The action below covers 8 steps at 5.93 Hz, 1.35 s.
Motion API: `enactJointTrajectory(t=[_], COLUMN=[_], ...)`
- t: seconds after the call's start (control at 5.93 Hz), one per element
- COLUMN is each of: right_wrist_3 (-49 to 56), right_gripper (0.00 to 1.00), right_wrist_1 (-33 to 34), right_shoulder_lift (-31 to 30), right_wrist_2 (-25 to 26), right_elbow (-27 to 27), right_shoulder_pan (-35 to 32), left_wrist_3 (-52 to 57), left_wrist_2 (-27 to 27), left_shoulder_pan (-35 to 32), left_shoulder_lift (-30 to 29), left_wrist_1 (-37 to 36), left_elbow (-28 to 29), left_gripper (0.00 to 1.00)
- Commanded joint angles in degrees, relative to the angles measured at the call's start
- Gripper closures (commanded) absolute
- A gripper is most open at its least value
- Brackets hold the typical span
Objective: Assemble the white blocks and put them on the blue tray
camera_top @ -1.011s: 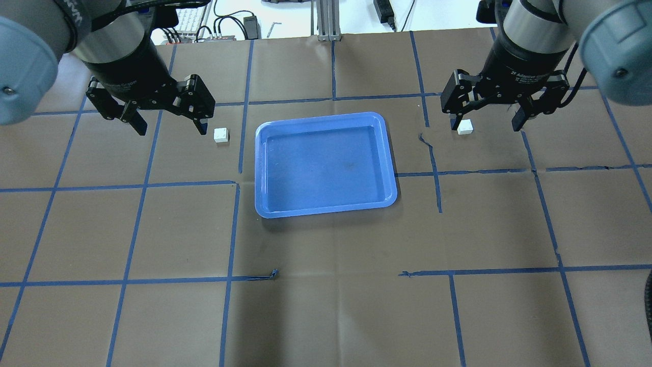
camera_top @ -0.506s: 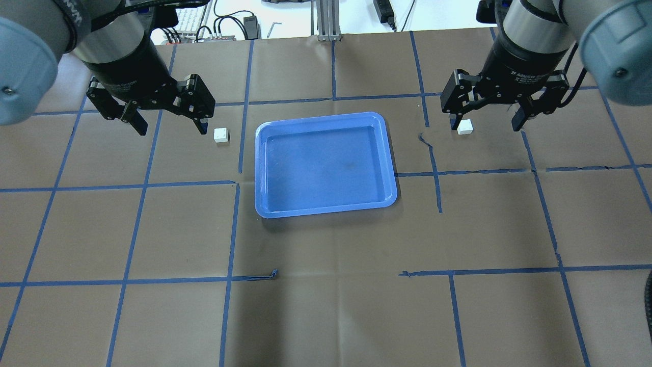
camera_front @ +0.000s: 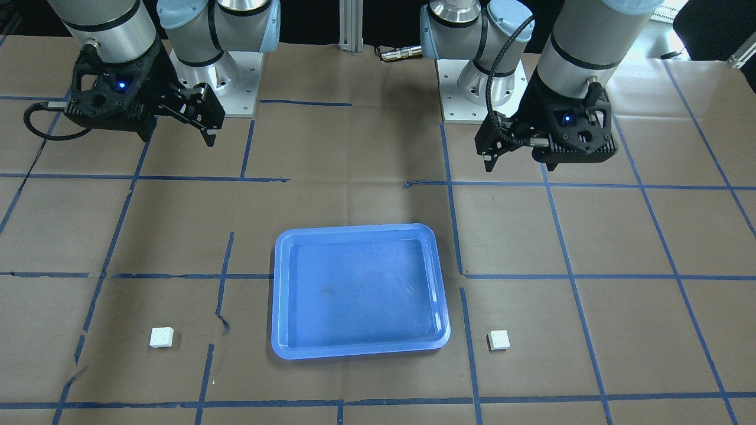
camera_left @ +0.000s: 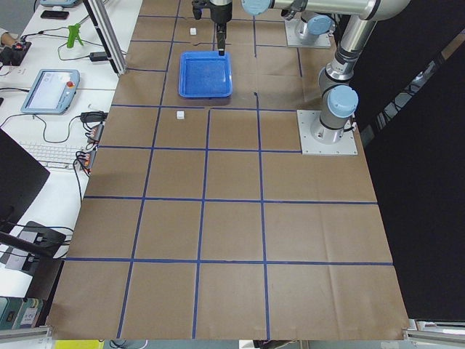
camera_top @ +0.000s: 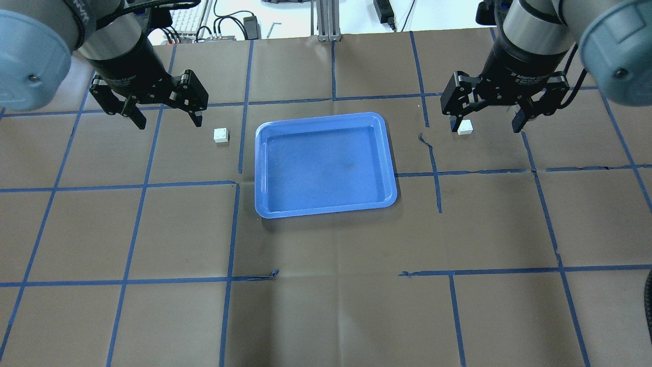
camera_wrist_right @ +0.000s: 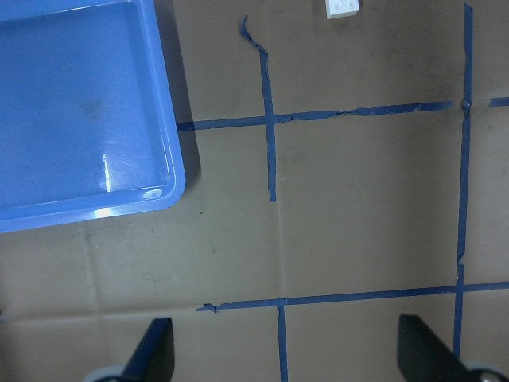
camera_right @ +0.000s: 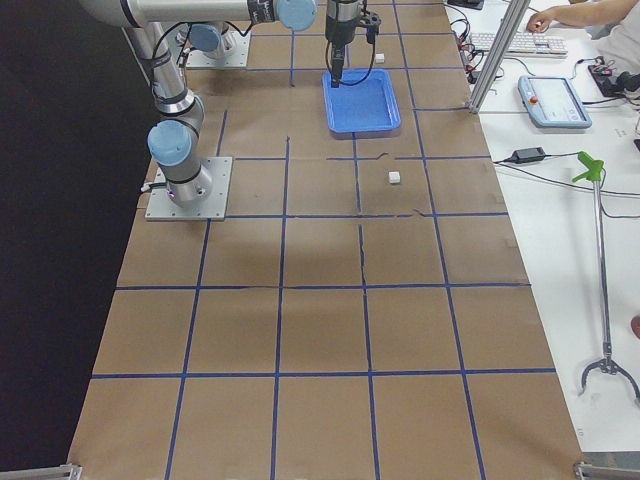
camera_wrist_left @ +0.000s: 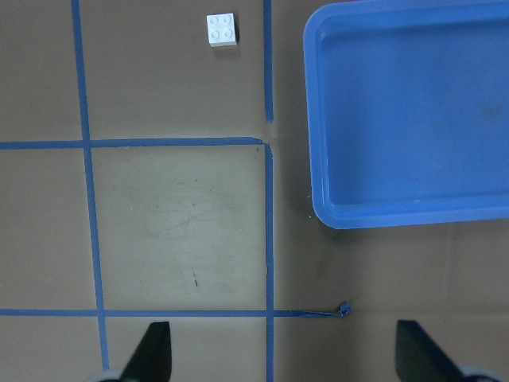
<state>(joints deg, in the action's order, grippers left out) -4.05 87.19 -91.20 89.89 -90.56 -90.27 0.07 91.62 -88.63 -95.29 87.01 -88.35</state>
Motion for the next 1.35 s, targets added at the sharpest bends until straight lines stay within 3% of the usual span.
enactJointTrajectory(t=[0.0, 0.34, 0.51, 0.84, 1.01, 1.18], right_wrist_3=[1.41, 24.49, 40.37, 67.13, 82.91, 97.77], right_gripper=[0.00, 0.00, 0.00, 0.00, 0.00, 0.00], right_wrist_1=[-0.08, 1.40, 3.76, 8.69, 8.53, 8.00], right_shoulder_lift=[0.05, 0.75, 1.28, 6.01, 11.16, 15.91], right_wrist_2=[0.11, -0.42, -0.51, -0.51, -0.51, -0.33], right_elbow=[0.47, 0.30, 0.56, 3.35, 8.85, 14.82], right_shoulder_pan=[0.26, 1.05, 3.23, 6.76, 6.86, 7.90], left_wrist_3=[2.03, 8.51, 10.46, 10.39, 10.39, 10.39], left_wrist_2=[-0.13, 0.39, 0.31, -0.04, -0.22, -0.22], left_shoulder_pan=[2.31, 3.11, 3.20, 3.11, 3.11, 3.11], left_shoulder_lift=[-10.38, -21.22, -25.08, -29.07, -29.34, -29.43], left_wrist_1=[-12.76, -33.13, -38.27, -42.36, -42.45, -42.45], left_elbow=[-1.12, -6.29, -6.31, -5.78, -5.87, -6.05], left_gripper=[0.01, 0.01, 0.01, 0.01, 0.05, 0.33])
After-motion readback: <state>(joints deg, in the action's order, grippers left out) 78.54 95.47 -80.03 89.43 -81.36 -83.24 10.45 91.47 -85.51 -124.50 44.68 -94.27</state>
